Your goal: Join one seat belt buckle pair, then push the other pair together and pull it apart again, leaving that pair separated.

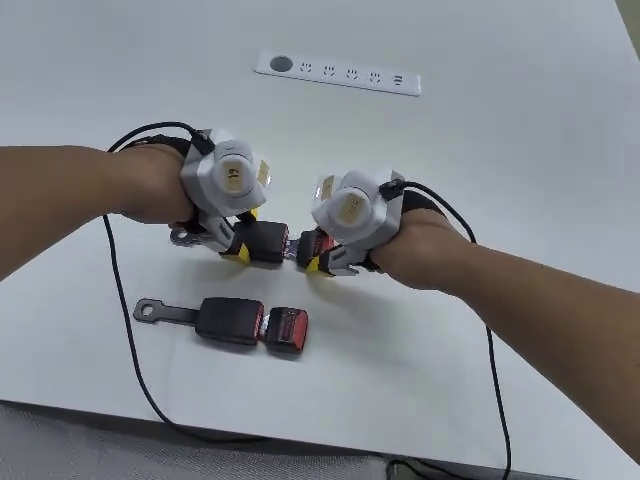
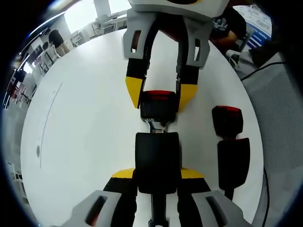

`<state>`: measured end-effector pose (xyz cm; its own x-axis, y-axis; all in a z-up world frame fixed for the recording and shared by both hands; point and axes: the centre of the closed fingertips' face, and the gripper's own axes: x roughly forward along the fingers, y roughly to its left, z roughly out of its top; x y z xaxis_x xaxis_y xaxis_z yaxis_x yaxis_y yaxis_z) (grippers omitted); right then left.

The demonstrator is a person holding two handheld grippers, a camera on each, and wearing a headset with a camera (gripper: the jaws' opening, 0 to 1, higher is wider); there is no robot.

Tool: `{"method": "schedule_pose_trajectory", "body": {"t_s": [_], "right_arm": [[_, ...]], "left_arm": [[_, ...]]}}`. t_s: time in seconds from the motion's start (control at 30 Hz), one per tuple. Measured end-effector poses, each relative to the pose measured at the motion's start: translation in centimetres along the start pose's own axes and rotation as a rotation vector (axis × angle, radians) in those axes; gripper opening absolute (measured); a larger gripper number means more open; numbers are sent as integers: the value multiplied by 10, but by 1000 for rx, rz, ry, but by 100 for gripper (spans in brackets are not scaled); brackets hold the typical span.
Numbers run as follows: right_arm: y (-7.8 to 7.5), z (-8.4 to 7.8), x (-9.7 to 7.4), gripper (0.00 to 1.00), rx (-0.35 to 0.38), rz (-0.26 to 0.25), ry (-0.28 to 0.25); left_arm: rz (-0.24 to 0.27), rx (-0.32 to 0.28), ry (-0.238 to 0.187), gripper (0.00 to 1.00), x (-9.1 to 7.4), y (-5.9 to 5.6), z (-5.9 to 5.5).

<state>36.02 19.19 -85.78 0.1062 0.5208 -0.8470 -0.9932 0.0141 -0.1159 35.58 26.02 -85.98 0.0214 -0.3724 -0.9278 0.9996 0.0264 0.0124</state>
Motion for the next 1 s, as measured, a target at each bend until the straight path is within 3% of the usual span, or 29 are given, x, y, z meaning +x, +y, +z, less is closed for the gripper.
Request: {"method": "schedule_pose_trajectory", "body": {"t_s": [0.2, 0.43, 1.0], "right_arm": [[2, -3, -4, 32, 7, -3, -17], [3, -19, -13, 32, 43, -21, -26], [13, -99, -61, 34, 55, -40, 59]], "left_arm": [[-3, 8, 9, 33, 0, 0, 1], [3, -4, 11, 33, 0, 0, 1], [6, 1, 32, 33, -2, -1, -1]]}}
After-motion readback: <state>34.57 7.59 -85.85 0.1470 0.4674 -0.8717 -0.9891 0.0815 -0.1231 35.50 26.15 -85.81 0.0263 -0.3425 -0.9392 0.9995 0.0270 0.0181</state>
